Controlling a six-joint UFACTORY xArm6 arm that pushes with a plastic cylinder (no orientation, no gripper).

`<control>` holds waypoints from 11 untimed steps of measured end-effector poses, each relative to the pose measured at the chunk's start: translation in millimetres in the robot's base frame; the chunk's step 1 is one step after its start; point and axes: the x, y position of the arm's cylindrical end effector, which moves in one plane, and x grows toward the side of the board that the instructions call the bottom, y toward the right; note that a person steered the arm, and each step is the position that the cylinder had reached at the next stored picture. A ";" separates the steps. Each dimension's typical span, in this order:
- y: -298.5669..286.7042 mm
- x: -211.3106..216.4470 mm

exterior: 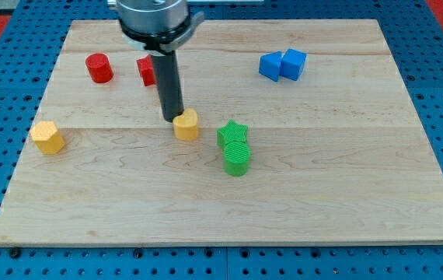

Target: Move the yellow heart above the green star

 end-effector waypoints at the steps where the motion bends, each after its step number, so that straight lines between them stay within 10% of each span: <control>1: -48.6 30.2; 11: 7.1 -13.4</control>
